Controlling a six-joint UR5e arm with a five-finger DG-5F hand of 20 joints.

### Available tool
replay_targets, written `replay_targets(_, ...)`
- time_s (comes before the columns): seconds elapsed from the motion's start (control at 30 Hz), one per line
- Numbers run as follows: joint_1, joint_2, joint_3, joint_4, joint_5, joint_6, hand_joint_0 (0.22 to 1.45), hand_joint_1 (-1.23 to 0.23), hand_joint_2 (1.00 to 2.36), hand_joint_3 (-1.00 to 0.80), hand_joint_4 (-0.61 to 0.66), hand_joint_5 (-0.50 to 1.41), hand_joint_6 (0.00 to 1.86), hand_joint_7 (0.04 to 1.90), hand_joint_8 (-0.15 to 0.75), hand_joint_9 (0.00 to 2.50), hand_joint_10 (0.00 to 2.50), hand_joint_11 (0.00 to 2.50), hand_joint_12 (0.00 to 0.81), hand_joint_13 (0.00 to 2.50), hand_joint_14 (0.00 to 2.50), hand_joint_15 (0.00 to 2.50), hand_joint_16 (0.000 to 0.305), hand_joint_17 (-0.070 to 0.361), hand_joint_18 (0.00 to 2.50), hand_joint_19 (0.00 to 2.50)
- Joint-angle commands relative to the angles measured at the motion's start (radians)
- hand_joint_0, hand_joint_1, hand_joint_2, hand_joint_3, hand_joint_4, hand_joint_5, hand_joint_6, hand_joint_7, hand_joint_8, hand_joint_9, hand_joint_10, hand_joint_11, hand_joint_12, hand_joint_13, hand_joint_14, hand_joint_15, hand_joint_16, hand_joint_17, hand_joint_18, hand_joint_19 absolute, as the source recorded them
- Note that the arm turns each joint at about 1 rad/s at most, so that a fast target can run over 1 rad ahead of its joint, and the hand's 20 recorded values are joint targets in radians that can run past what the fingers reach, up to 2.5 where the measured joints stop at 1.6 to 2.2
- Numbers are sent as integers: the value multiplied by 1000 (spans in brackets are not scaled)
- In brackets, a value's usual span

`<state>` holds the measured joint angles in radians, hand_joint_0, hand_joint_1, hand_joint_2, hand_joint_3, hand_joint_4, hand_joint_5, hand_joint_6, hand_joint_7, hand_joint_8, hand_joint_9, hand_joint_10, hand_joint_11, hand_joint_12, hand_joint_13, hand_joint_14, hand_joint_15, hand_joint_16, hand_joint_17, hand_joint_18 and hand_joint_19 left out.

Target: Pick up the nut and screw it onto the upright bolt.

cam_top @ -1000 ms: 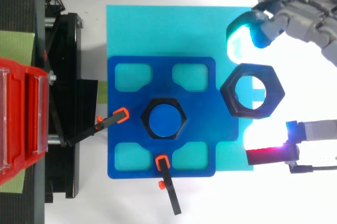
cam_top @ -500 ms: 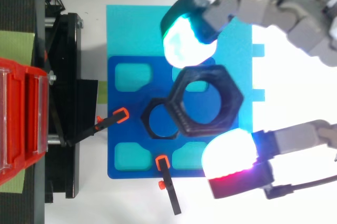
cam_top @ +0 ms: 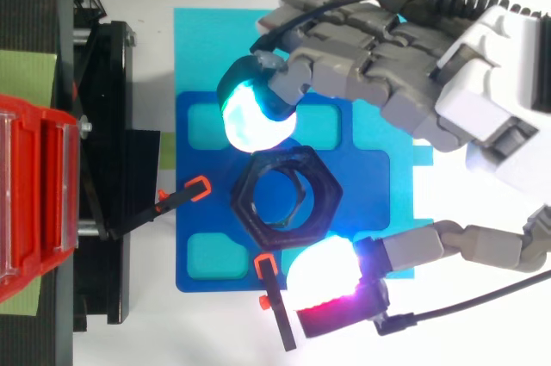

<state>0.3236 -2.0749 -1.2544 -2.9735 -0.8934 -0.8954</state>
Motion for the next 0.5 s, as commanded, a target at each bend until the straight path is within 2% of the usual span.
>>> replay_targets(0.0,-5,-2,0,-21,-9,0,504,-702,1000,-500,210,-204,502,1115,251,336,0,0,271,236,0,0,29,64,20,0)
replay_targets(0.2,-11,-2,-14,-7,-30,-2,506,-700,1000,-500,209,-204,502,1114,251,336,0,0,270,235,0,0,28,64,20,0)
replay_targets(0.3,-12,-2,-43,21,-30,-4,505,-700,1000,-500,213,-204,502,1115,252,334,0,0,270,235,0,0,29,64,20,0)
replay_targets(0.33,-14,-2,-66,45,-30,-4,505,-701,1000,-500,210,-204,501,1115,251,335,0,0,270,235,0,0,29,64,20,0)
replay_targets(0.47,-15,-2,-91,85,-36,-4,505,-702,1000,-500,215,-204,502,1111,251,336,0,0,270,234,0,0,28,64,18,0)
